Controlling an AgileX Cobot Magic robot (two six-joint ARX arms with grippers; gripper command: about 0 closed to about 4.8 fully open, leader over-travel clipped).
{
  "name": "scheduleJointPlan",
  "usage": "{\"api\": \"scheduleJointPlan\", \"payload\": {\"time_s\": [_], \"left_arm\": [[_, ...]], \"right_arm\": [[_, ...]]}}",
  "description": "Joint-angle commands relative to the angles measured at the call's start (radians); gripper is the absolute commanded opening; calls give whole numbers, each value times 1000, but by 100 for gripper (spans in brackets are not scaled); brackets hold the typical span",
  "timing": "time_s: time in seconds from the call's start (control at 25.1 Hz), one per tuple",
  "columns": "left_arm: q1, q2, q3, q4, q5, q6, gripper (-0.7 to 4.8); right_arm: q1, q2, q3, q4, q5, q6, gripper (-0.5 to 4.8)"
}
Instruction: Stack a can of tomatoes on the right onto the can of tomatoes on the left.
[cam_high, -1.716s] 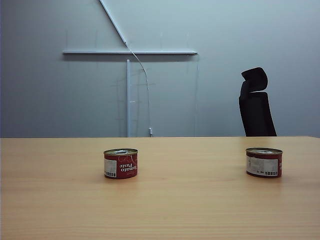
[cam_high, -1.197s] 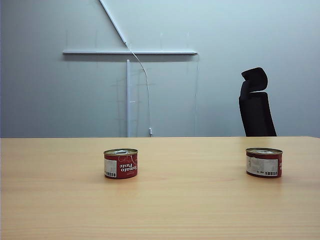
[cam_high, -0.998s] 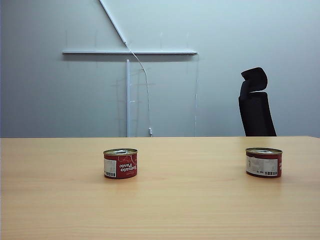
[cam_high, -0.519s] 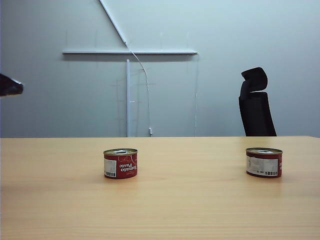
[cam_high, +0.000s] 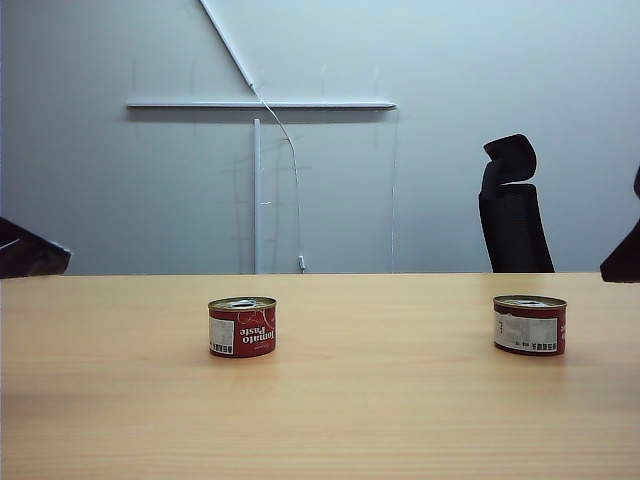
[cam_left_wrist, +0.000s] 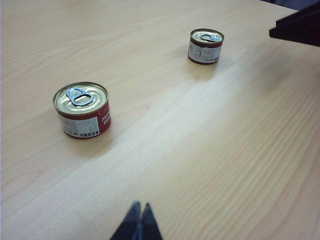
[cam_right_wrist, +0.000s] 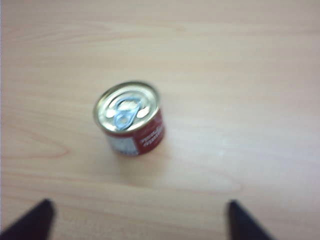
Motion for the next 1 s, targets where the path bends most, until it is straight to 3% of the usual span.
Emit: {"api": "scheduleJointPlan", "payload": {"time_s": [0.04,0.16,0.36,0.56,1.0], "left_arm": [[2,3,4,6,0,0,-4],[2,3,4,6,1,0,-4],[2,3,3,6,0,0,-4],[2,2,4,6,0,0,-4],[2,2,4,6,1,0,-4]], "right_arm": [[4,97,6,137,1,-40,479],[4,227,6,260,-32,-77,479],[3,671,38,652,-32,-119,479],[3,979,155,829,-28,-117,479],[3,1131,245,871,-23,-106,479]]}}
